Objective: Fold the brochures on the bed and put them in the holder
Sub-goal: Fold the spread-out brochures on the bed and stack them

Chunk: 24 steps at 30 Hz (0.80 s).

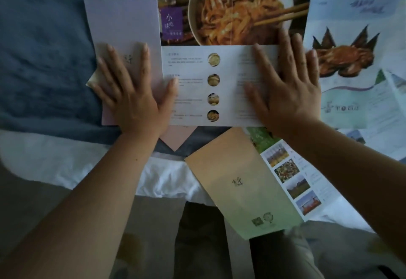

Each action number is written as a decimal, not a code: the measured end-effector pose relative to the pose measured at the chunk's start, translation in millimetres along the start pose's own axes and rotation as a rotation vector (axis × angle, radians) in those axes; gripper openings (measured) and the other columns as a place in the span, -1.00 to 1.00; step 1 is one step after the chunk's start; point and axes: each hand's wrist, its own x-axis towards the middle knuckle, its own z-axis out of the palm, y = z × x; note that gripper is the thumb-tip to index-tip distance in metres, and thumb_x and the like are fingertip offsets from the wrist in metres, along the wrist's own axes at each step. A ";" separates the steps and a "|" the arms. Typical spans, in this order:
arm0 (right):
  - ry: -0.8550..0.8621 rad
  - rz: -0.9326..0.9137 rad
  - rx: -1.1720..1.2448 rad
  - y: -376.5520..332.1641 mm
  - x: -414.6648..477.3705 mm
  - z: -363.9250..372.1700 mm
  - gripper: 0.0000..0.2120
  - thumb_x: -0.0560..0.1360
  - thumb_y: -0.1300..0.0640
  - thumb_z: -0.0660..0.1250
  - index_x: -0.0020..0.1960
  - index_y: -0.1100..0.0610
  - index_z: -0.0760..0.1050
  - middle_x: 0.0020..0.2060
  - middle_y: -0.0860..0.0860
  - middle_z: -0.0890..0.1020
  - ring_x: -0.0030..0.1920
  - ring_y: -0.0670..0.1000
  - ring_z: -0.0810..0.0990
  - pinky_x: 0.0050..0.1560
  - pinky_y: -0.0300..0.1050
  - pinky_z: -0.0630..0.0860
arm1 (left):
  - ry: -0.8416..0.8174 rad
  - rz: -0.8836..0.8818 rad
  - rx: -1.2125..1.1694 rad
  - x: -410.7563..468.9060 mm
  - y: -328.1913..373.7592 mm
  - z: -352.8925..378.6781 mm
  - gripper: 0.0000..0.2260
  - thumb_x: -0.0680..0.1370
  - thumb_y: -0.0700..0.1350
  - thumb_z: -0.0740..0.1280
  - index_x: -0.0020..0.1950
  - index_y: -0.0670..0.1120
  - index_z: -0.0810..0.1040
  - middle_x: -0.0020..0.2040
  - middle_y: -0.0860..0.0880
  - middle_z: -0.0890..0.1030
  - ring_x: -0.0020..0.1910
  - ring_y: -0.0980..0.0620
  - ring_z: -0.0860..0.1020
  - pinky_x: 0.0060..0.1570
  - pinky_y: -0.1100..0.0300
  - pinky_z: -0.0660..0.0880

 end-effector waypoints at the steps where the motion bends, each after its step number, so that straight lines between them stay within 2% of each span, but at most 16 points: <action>1: 0.006 0.006 -0.011 6.6 -2.7 -0.2 -0.36 0.67 -0.32 -0.03 0.68 -0.12 -0.03 0.66 0.18 -0.02 0.66 0.21 -0.06 0.62 0.22 -0.07 | 0.005 0.002 -0.007 0.0 -0.9 0.6 -0.30 0.61 0.46 -0.02 0.68 0.17 -0.01 0.67 -0.27 0.01 0.63 -0.38 -0.03 0.49 -0.48 -0.08; 5: 0.045 0.027 0.001 16.3 -8.6 4.9 -0.37 0.68 -0.29 0.00 0.68 -0.10 -0.01 0.65 0.25 0.00 0.65 0.25 -0.05 0.63 0.20 -0.10 | -0.002 -0.028 -0.093 0.7 6.4 -0.7 -0.23 0.56 0.51 0.02 0.68 0.15 0.02 0.67 -0.26 -0.01 0.64 -0.35 -0.03 0.50 -0.45 -0.07; 8: 0.057 0.021 0.003 15.7 -6.8 8.7 -0.37 0.69 -0.28 -0.01 0.69 -0.09 -0.01 0.65 0.25 0.00 0.65 0.25 -0.04 0.63 0.19 -0.09 | -0.043 -0.053 -0.184 1.8 12.5 -6.3 -0.12 0.49 0.58 0.05 0.68 0.17 -0.03 0.68 -0.22 -0.06 0.64 -0.32 -0.06 0.50 -0.43 -0.10; 12: 0.048 0.006 0.007 17.0 -6.5 8.8 -0.36 0.68 -0.29 -0.02 0.69 -0.10 -0.03 0.65 0.24 -0.01 0.65 0.24 -0.05 0.63 0.19 -0.07 | -0.089 -0.034 -0.273 -1.1 17.3 -19.7 -0.08 0.47 0.58 0.07 0.68 0.13 -0.09 0.69 -0.17 -0.05 0.65 -0.31 -0.06 0.50 -0.44 -0.07; 16: 0.031 0.004 0.044 17.4 -6.7 4.1 -0.37 0.69 -0.29 -0.02 0.68 -0.10 -0.01 0.65 0.23 -0.02 0.65 0.24 -0.05 0.62 0.20 -0.05 | -0.123 -0.030 -0.382 -7.2 34.5 -38.1 -0.12 0.51 0.50 0.12 0.68 0.12 -0.10 0.70 -0.09 -0.06 0.66 -0.26 -0.07 0.52 -0.40 -0.05; 21: -0.052 -0.043 0.120 27.7 -7.9 -6.5 -0.36 0.68 -0.25 0.03 0.68 -0.08 -0.01 0.66 0.19 -0.07 0.66 0.20 -0.12 0.64 0.11 -0.13 | -0.150 0.086 -0.412 -24.1 87.9 -57.1 -0.16 0.53 0.44 0.14 0.69 0.13 -0.09 0.70 -0.12 -0.08 0.65 -0.27 -0.09 0.48 -0.39 -0.02; 24: -0.058 -0.050 0.053 38.7 -17.3 -14.9 -0.25 0.61 -0.37 0.05 0.68 -0.05 0.02 0.67 0.17 -0.04 0.66 0.18 -0.07 0.63 0.18 -0.09 | -0.184 0.123 -0.369 -32.1 120.4 -56.1 -0.21 0.54 0.20 0.21 0.68 0.16 -0.12 0.69 -0.15 -0.11 0.65 -0.30 -0.12 0.47 -0.40 0.00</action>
